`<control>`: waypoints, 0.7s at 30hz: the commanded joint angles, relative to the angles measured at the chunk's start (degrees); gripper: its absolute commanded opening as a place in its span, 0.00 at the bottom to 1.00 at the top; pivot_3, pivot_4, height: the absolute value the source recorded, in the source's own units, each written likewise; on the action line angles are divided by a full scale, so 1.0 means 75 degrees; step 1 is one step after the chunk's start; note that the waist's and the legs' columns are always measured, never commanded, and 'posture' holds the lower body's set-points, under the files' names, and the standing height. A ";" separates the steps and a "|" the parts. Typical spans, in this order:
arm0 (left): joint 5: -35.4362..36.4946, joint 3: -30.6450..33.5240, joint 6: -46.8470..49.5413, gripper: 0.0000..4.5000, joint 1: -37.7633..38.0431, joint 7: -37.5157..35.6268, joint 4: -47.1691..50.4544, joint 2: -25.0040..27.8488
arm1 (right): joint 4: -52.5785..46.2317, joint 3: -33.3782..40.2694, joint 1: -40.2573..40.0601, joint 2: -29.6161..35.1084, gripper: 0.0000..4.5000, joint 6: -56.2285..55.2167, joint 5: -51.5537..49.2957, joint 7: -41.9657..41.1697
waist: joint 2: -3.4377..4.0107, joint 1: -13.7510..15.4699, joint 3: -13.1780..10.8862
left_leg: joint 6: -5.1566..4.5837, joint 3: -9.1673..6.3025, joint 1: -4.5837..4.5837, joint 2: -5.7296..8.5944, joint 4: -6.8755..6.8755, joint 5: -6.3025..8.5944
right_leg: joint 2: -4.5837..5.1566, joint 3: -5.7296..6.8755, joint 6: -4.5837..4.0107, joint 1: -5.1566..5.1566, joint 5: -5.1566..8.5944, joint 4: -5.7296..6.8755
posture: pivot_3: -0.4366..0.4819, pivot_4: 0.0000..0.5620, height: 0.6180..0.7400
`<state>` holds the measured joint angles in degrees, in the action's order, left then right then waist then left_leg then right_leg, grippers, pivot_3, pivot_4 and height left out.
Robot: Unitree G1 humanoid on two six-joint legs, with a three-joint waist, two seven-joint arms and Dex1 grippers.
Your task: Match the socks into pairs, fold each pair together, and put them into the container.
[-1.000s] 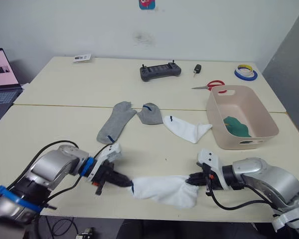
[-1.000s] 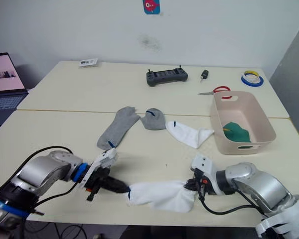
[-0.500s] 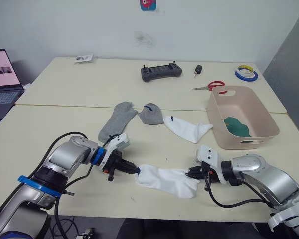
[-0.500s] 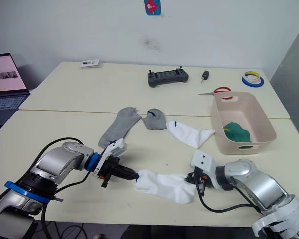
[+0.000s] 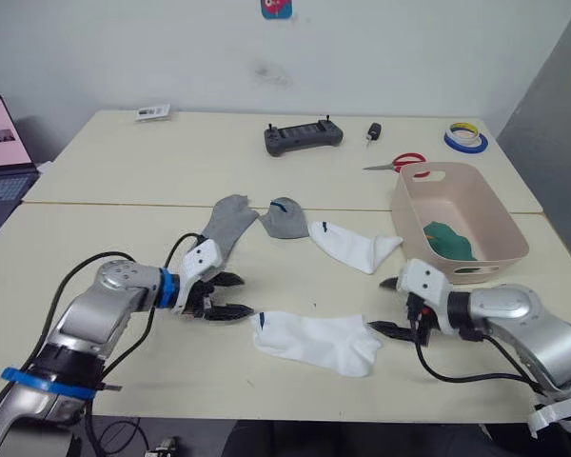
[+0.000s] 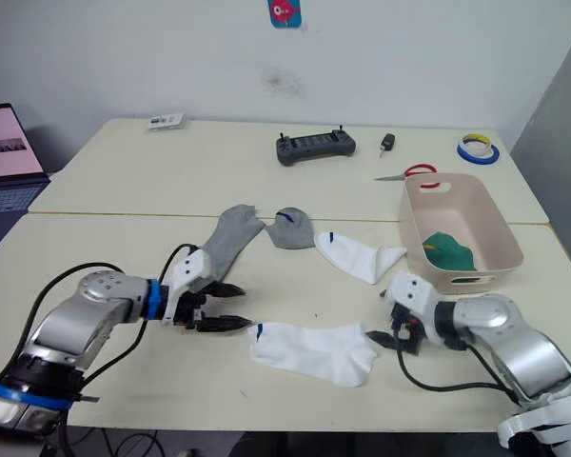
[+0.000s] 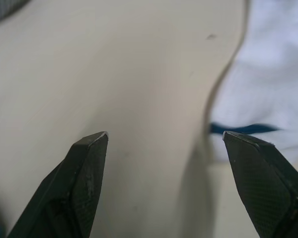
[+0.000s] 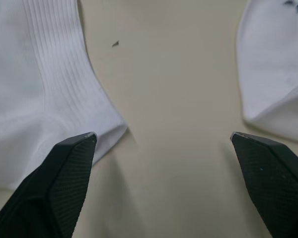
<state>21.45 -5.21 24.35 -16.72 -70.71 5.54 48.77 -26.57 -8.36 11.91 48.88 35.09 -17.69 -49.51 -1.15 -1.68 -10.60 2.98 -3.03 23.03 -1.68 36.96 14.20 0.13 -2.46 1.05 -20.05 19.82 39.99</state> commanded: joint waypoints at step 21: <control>-0.2462 -0.1523 -0.2909 0.17 0.1318 0.0268 0.1070 -0.0210 | -0.1395 0.0373 -0.1023 0.0196 1.00 -0.0652 -0.0190 -0.0445 | 0.0000 0.0005 0.0000 | -0.0002 0.0004 -0.0010 0.0008 0.0000 0.0001 | -0.0010 0.0000 0.0001 0.0014 0.0000 -0.0003 | 0.48 0.27 0.97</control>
<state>4.79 -15.03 3.14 -7.11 -68.27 14.61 46.62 -35.20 -6.39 4.59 50.00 31.44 -19.12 -52.53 -1.15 -1.64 -10.59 2.97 -3.00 22.95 -1.62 36.96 14.20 0.06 -2.46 1.06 -19.94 19.82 39.97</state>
